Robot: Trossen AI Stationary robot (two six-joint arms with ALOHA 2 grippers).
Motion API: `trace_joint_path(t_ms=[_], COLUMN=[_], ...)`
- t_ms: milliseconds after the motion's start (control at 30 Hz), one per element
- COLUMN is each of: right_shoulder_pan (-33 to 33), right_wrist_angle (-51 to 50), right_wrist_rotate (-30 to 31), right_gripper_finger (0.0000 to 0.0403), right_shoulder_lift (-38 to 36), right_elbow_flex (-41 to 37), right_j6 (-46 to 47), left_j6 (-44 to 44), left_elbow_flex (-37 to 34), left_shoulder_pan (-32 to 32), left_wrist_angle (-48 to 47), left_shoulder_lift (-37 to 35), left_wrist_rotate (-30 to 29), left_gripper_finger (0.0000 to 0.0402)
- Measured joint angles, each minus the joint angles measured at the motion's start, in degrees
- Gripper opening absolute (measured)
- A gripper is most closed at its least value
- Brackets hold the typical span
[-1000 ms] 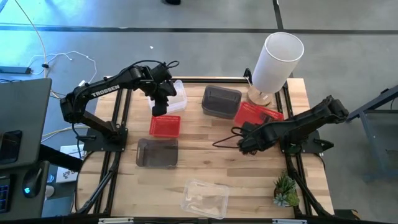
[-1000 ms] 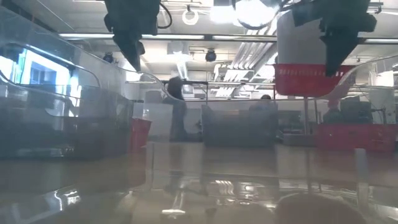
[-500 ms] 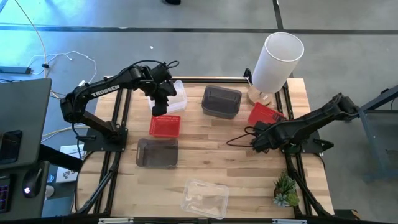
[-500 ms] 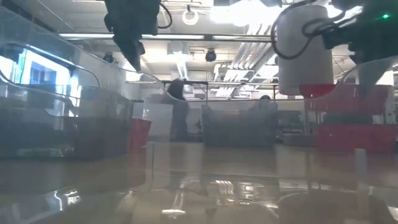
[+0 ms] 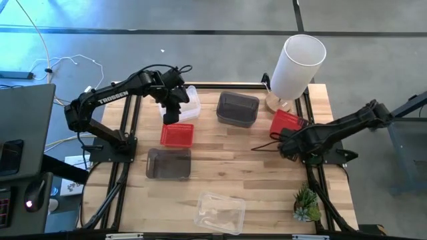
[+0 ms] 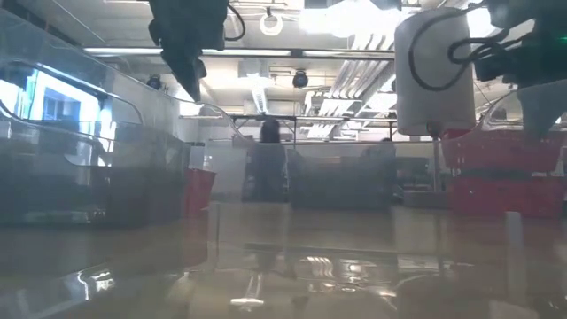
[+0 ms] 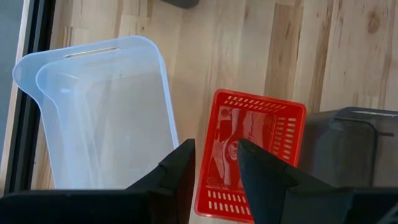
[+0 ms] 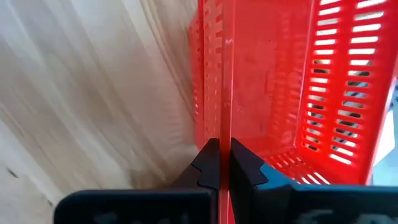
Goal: Stack baskets by color
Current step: Stack the middle red bin on the right red bin
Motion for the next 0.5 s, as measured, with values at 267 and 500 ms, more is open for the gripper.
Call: trace_joint_path(t_ms=[267,500], right_shoulder_pan=[-3.5,-5.8], right_wrist_angle=[-0.2,0.1], right_wrist_rotate=[0.6,-1.3], right_gripper_finger=[0.0000,0.0000], right_shoulder_lift=[1.5,5.7], right_elbow_flex=[0.0,0.0], right_j6=[-2.1,-3.6], left_j6=[0.0,0.0], left_elbow_flex=[0.0,0.0], left_shoulder_pan=[0.0,0.0], left_wrist_angle=[0.5,0.5], left_shoulder_lift=[0.0,0.0], left_wrist_rotate=[0.0,0.0], left_gripper_finger=[0.0106,0.0106])
